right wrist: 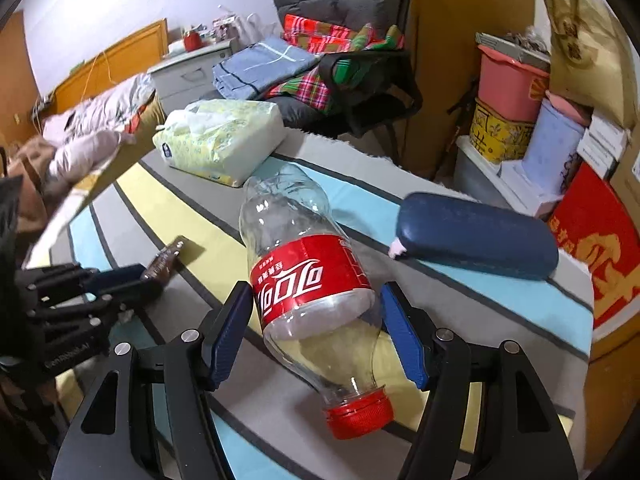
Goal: Collect trash
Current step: 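Grasp the brown snack wrapper with the left tool while the right tool grasps the Coca-Cola bottle, then lift the wrapper and bottle and carry them over the wastebasket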
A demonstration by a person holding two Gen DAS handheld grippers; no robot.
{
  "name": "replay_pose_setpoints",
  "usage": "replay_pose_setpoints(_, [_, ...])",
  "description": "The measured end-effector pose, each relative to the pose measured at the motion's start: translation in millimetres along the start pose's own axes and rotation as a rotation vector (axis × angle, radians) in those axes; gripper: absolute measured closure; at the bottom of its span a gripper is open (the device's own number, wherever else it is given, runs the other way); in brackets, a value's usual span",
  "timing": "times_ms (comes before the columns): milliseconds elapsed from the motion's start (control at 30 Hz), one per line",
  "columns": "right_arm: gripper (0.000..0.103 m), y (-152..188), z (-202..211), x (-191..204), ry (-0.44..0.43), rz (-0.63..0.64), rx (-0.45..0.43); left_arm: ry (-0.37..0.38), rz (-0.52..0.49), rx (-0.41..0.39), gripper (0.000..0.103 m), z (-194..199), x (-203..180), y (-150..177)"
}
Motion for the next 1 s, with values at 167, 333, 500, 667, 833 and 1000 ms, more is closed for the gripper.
replay_pose_setpoints(167, [0.033,-8.5,-11.6,3.0,0.034,0.008,0.025,-0.041,-0.006,-0.02,0.05,-1.7,2.0,-5.6])
replay_pose_setpoints(333, [0.033,-9.5,-20.4,6.4,0.063,0.004,0.054,-0.047,-0.012,-0.021,0.05,-7.1,4.1,-8.7])
replay_pose_setpoints(500, [0.035,-6.2,-18.5,10.0,0.057,-0.027,0.039,-0.073,-0.024,-0.033,0.067,-7.7,4.6,-9.7])
replay_pose_setpoints(667, [0.035,-2.5,-16.2,13.6,0.038,-0.07,0.022,-0.047,-0.006,-0.026,0.084,-5.1,8.3,-10.4])
replay_pose_setpoints(833, [0.035,3.4,-5.7,14.1,0.043,-0.136,-0.004,-0.011,0.001,-0.026,0.091,1.9,5.4,-5.5])
replay_pose_setpoints(1000, [0.035,13.0,10.3,14.9,0.054,-0.191,-0.035,0.017,-0.007,-0.044,0.094,17.1,-0.5,2.1])
Point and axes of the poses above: each gripper's, at about its wrist camera, not at the fingertips, and z roughly against the way its jaws point, x to its left, y to its underside, the point moved 4 cm from there along -z, roughly the way its jaws point, and after that the axes turned 15 degrees about z, right-handed, at the moved point
